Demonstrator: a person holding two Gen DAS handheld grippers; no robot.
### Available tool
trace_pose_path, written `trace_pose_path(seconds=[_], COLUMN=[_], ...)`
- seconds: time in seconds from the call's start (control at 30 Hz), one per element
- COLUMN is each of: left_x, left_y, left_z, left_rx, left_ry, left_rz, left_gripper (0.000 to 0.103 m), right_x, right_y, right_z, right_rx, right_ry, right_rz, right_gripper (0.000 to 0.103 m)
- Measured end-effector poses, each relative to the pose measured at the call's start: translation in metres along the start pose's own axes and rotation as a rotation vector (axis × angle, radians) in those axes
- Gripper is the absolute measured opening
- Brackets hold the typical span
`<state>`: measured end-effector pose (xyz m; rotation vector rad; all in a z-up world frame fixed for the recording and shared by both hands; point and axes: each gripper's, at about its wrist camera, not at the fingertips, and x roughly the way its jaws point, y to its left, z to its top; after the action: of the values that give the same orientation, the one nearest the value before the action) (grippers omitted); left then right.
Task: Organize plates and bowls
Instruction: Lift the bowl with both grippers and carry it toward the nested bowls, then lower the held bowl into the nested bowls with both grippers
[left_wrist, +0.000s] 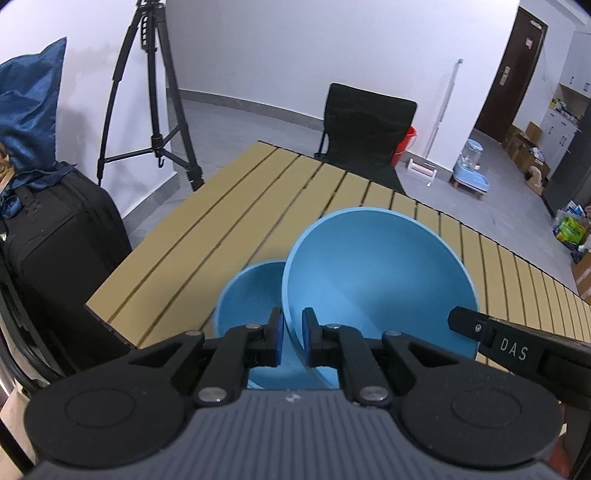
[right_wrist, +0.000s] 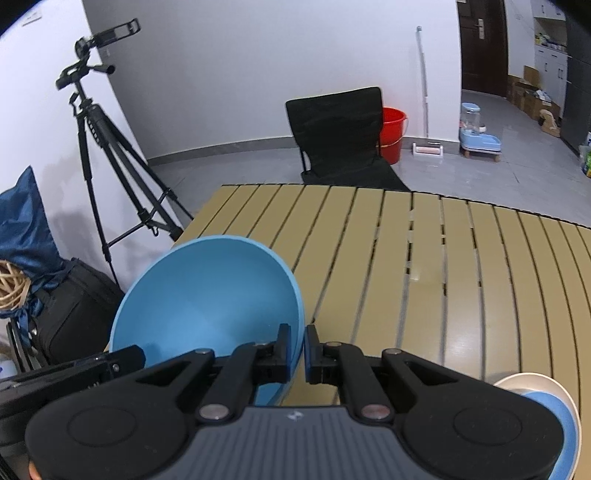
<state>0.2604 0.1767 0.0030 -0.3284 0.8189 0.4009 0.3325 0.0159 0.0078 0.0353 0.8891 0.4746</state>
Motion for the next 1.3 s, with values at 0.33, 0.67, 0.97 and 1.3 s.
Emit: trace_pose_path(seconds=[0.33, 0.67, 0.97, 1.3], left_x=[0.023, 0.037, 0.048, 0.058], left_y=[0.031, 0.034, 0.029, 0.026], left_z=[0.0, -0.009, -0.015, -0.022], left_rx=[-0.031, 0.021, 0.079, 0.119], left_ry=[0.014, 0.002, -0.009, -0.002], left_rz=[0.042, 0.08, 0.121, 0.144], left_gripper=[0.011, 0.011, 0.011, 0.011], right_x=[0.037, 0.062, 0.077, 0.086], right_y=[0.034, 0.043, 0.046, 0.047], right_z=[-0.002, -0.01, -0.018, -0.022], right_rx=[-0.065, -0.092, -0.109, -0.114], right_ry=[0.037, 0.064, 0.083, 0.088], right_rz=[0.006, -0.002, -0.013, -0.021], right_gripper=[0.007, 0.007, 0.008, 0.008])
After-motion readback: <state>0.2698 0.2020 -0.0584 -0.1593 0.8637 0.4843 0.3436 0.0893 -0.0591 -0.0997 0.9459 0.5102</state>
